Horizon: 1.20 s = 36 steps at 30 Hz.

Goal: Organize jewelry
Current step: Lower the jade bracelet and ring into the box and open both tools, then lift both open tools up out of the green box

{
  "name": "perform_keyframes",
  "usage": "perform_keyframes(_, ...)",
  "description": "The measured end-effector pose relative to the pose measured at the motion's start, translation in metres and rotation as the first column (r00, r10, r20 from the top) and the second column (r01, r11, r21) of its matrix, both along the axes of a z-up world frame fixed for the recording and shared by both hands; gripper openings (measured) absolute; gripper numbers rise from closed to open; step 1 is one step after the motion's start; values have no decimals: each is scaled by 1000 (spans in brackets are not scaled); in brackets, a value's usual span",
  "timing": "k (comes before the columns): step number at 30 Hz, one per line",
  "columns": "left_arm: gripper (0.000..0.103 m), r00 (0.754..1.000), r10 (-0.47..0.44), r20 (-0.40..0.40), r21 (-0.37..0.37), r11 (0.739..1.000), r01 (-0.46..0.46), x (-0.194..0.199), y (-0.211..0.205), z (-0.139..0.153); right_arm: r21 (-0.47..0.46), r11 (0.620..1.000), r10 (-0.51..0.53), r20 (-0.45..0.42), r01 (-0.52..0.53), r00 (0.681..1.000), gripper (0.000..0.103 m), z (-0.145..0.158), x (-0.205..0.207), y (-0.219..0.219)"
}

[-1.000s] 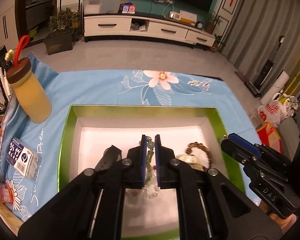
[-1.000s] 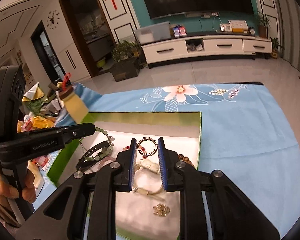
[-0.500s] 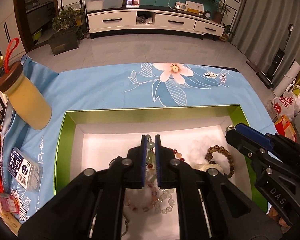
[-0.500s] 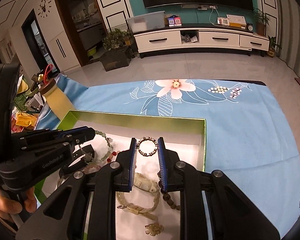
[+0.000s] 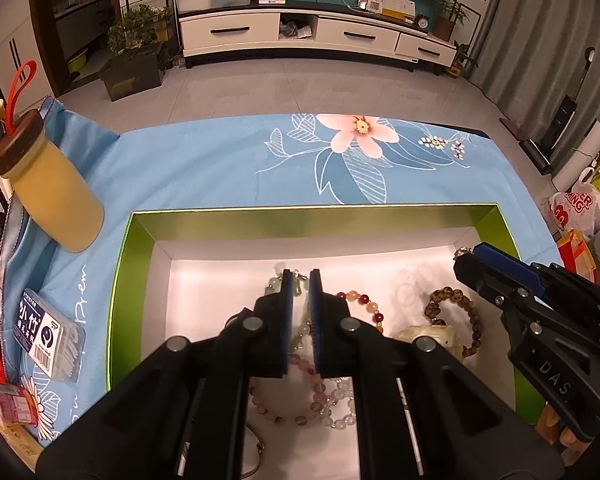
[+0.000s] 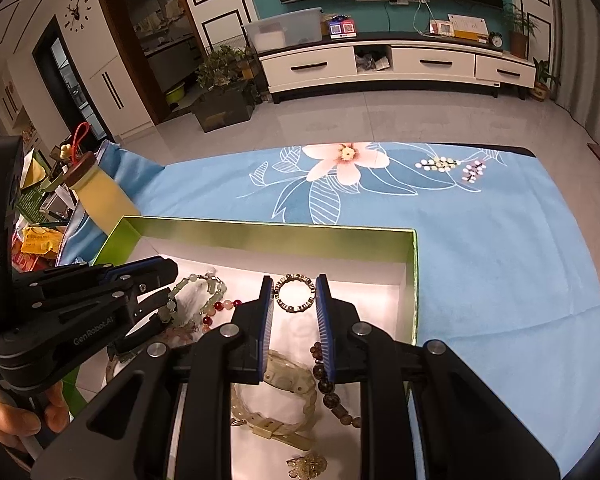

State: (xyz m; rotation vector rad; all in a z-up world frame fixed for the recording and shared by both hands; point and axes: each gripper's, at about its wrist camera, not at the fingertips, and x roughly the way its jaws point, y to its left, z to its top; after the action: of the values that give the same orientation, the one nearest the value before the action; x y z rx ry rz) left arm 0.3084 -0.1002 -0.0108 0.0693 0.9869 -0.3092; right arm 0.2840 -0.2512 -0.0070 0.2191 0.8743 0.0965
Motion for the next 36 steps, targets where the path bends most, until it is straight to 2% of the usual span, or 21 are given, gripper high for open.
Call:
perform_keyframes(9, 9, 1000, 10, -12, 1, 1000, -10, 1, 2, -2, 20, 1000, -13, -14, 14, 1000, 21, -1, 2, -5)
perform_keyframes(11, 19, 1000, 14, -14, 0, 1000, -14, 2, 2, -2, 17, 1000, -18, -12, 19, 1000, 22, 0, 2, -6)
perform_keyframes(15, 27, 1000, 16, -14, 1, 1000, -16, 2, 3, -1, 22, 999, -24, -14, 24, 1000, 22, 0, 2, -8)
perform_keyframes(16, 33, 1000, 15, -12, 0, 1000, -15, 2, 3, -1, 24, 999, -24, -15, 24, 1000, 23, -1, 2, -9)
perform_keyframes(19, 43, 1000, 16, -8, 4, 1000, -16, 1, 2, 0, 23, 999, -26, -17, 26, 1000, 32, -1, 0, -10)
perform_keyframes(24, 51, 1000, 18, -4, 11, 1000, -18, -3, 3, 3, 14, 1000, -25, -23, 25, 999, 34, 1, -5, -13)
perform_keyframes(30, 75, 999, 31, 9, 20, 999, -31, -12, 7, 11, 3, 999, -32, -35, 32, 999, 50, 6, -13, -16)
perform_keyframes(32, 83, 999, 45, 10, 24, 999, -45, -15, 9, 13, -7, 999, -44, -45, 43, 998, 60, 8, -16, -17)
perform_keyframes(34, 90, 998, 56, 1, 32, 998, -56, -18, 11, 15, -5, 999, -44, -58, 44, 997, 62, 10, -19, -17)
perform_keyframes(36, 93, 999, 52, -15, 38, 998, -52, -22, 12, 18, -10, 999, -36, -67, 35, 997, 68, 14, -23, -15)
